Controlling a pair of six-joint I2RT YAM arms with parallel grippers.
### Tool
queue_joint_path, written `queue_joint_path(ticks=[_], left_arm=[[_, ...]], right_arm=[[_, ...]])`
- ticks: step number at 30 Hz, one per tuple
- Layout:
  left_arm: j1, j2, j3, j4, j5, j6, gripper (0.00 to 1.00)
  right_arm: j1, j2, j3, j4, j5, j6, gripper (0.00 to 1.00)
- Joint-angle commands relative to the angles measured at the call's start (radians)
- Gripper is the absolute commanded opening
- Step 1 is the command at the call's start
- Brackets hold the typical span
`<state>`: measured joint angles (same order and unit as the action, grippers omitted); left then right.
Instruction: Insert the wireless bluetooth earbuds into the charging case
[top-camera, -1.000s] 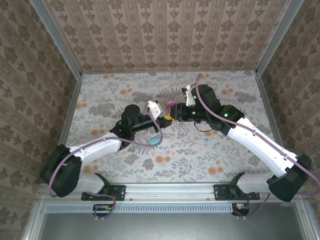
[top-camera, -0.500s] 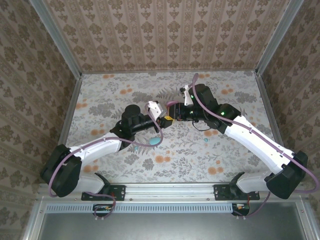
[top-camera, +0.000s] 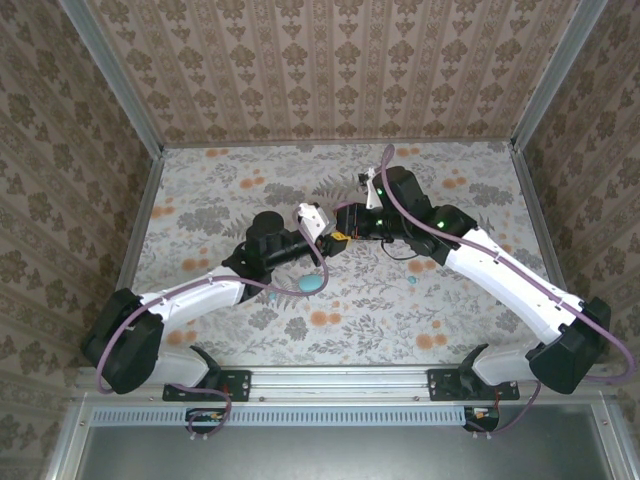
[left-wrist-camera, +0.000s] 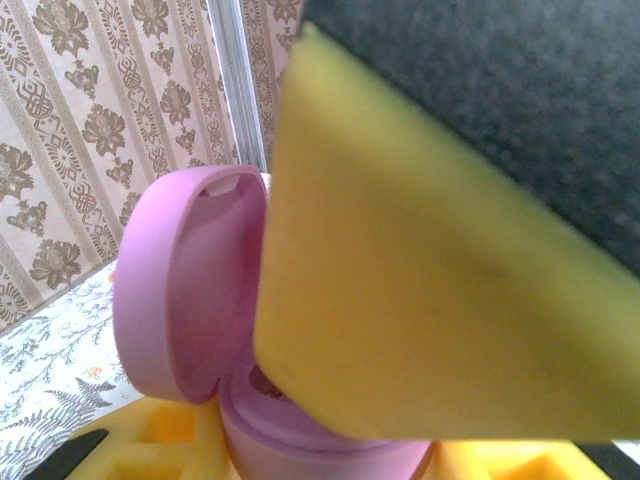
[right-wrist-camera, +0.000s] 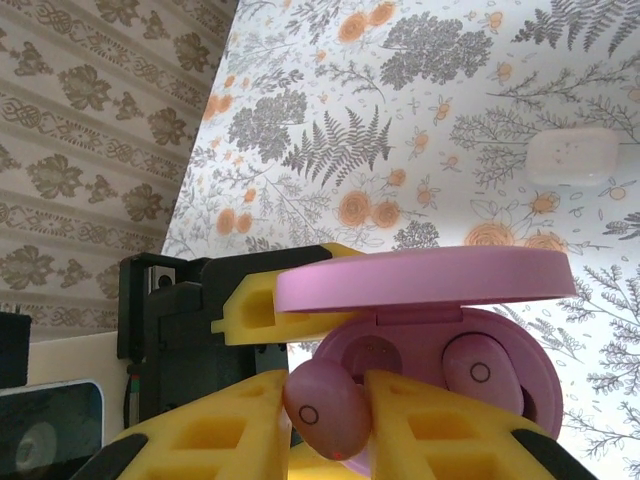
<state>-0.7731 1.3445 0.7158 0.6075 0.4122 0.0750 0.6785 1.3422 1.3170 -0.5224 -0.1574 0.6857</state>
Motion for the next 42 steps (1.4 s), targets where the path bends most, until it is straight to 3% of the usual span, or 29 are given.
queue_joint_path(ticks=[1, 42], left_arm=[[-0.009, 0.001, 0.034, 0.055, -0.027, 0.018, 0.33], [-0.015, 0.003, 0.021, 0.111, -0.052, 0.005, 0.33]], right_arm=[[0.013, 0.000, 0.027, -0.055, 0.062, 0.018, 0.26], [0.041, -0.033, 0.093, -0.139, 0.100, 0.001, 0.35]])
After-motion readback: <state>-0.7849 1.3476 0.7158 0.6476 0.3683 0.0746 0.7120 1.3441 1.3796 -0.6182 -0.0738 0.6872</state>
